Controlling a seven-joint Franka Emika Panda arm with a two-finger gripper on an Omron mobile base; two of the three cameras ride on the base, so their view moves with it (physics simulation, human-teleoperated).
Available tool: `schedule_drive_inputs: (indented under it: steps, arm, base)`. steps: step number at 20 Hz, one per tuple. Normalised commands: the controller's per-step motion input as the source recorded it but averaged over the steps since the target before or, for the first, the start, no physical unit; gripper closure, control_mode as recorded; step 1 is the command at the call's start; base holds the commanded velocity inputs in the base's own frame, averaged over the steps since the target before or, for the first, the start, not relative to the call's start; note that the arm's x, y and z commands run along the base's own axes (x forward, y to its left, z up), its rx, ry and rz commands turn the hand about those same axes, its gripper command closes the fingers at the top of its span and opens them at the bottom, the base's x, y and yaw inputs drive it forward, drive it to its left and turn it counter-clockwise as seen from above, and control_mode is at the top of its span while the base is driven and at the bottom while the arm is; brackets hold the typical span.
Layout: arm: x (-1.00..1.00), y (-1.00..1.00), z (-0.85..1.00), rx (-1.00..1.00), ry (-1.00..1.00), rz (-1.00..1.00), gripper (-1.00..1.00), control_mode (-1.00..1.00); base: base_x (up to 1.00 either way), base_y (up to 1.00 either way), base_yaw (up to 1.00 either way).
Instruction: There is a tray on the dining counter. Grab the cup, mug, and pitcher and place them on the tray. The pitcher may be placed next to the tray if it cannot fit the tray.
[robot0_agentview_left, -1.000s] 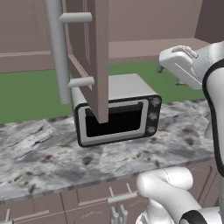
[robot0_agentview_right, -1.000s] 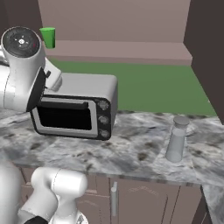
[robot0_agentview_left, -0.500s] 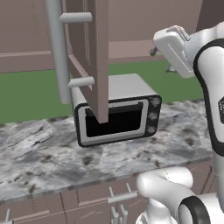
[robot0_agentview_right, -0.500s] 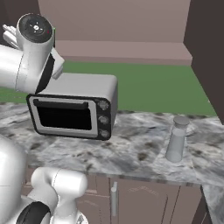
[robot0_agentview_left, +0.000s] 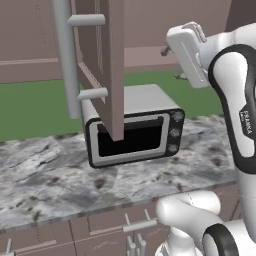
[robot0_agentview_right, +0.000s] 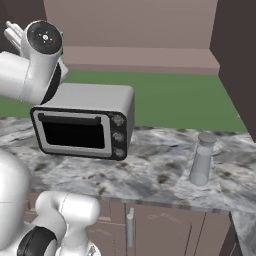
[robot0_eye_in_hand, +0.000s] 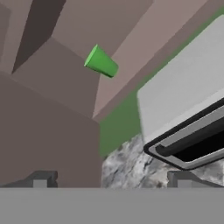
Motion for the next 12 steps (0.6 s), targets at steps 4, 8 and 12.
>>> schedule_drive_inputs:
  steps: [4, 8, 12]
  arm:
    - [0.26, 0.21, 0.0, 0.22, 0.0, -0.07, -1.0, -1.0]
    - [0.43, 0.13, 0.0, 0.2, 0.0, -0.09, -1.0, -1.0]
    - [0.7, 0.01, 0.04, 0.11, 0.01, -0.01, -1.0, -1.0]
  base:
    - [0.0, 0.0, 0.0]
    - [0.0, 0.0, 0.0]
    - [0.0, 0.0, 0.0]
